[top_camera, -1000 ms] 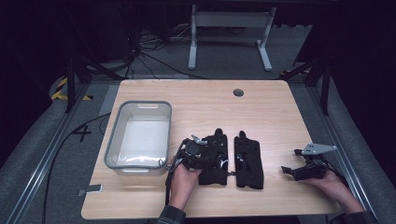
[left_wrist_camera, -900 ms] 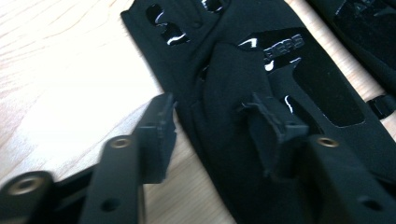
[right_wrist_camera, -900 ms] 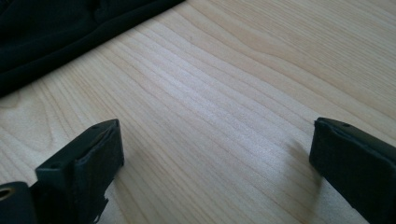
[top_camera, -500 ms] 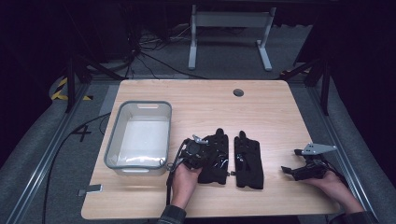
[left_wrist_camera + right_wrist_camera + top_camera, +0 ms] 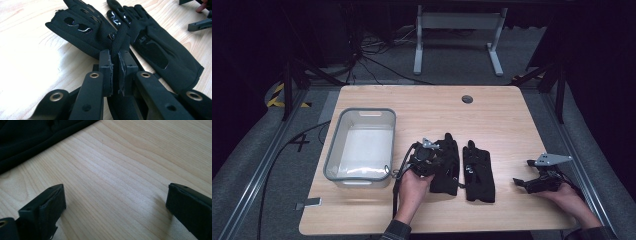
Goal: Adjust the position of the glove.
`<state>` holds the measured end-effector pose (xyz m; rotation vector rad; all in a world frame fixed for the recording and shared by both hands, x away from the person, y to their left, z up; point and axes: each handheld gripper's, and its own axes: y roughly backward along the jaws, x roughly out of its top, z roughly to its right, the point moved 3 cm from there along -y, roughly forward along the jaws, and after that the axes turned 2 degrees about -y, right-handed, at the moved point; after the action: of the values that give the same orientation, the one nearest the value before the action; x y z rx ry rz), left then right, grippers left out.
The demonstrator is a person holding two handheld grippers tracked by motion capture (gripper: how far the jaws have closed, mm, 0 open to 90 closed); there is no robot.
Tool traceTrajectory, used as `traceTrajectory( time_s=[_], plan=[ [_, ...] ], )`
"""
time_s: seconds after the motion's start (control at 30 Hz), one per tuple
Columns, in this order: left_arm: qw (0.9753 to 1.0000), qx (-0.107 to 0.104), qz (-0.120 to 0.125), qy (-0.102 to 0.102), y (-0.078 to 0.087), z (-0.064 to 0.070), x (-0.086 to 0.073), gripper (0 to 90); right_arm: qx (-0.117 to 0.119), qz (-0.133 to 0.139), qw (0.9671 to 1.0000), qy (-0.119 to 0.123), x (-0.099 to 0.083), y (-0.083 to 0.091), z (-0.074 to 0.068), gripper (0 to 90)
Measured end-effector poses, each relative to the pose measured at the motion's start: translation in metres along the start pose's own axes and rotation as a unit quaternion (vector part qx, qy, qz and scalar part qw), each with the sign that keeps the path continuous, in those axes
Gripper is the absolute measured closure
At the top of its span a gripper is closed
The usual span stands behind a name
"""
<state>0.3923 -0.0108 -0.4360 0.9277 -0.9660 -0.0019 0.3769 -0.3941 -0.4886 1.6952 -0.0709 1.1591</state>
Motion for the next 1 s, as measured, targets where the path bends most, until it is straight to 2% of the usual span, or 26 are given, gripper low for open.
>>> traceTrajectory(
  time_s=[0.23, 0.27, 0.3, 0.37, 0.53, 0.57, 0.6, 0.63, 0.7, 0.8, 1.0],
  plan=[
    [1.0000, -0.005, -0.004, -0.005, 0.001, 0.004, 0.003, 82.5, 0.000, 0.001, 1.0000, 0.001, 0.000, 0.000, -0.001, 3.9],
    [0.9999, -0.006, -0.005, -0.006, 0.000, 0.005, 0.003, 82.5, 0.000, -0.003, 1.0000, 0.000, 0.001, 0.000, -0.002, 8.5],
    [0.9999, -0.007, -0.004, -0.006, 0.000, 0.005, 0.004, 82.4, 0.003, -0.005, 1.0000, 0.008, 0.004, 0.002, -0.004, 20.1],
    [0.9999, -0.008, -0.004, -0.008, 0.001, 0.006, 0.004, 82.5, 0.009, 0.010, 0.9997, 0.020, 0.011, 0.005, -0.010, 28.6],
    [0.9999, -0.007, -0.003, -0.007, 0.001, 0.007, 0.005, 82.5, 0.054, 0.047, 0.9970, 0.029, 0.031, 0.007, -0.026, 65.7],
    [0.9999, -0.007, -0.003, -0.008, 0.002, 0.007, 0.006, 82.5, 0.059, 0.048, 0.9965, 0.035, 0.035, 0.006, -0.029, 71.3],
    [0.9999, -0.007, -0.003, -0.008, 0.002, 0.007, 0.006, 82.5, 0.059, 0.048, 0.9965, 0.035, 0.035, 0.006, -0.029, 71.3],
    [0.9999, -0.007, -0.004, -0.008, 0.001, 0.007, 0.006, 82.5, 0.064, 0.044, 0.9961, 0.042, 0.040, 0.003, -0.033, 80.7],
    [0.9999, -0.009, -0.005, -0.010, 0.001, 0.008, 0.006, 82.5, 0.074, 0.039, 0.9955, 0.044, 0.043, -0.002, -0.036, 87.9],
    [0.9998, -0.011, -0.009, -0.010, -0.001, 0.010, 0.007, 82.4, 0.097, 0.033, 0.9936, 0.048, 0.045, -0.009, -0.040, 89.5],
    [0.9997, -0.015, -0.013, -0.014, -0.005, 0.014, 0.009, 82.4, 0.125, 0.007, 0.9892, 0.077, 0.049, -0.027, -0.054, 89.6]
  ],
)
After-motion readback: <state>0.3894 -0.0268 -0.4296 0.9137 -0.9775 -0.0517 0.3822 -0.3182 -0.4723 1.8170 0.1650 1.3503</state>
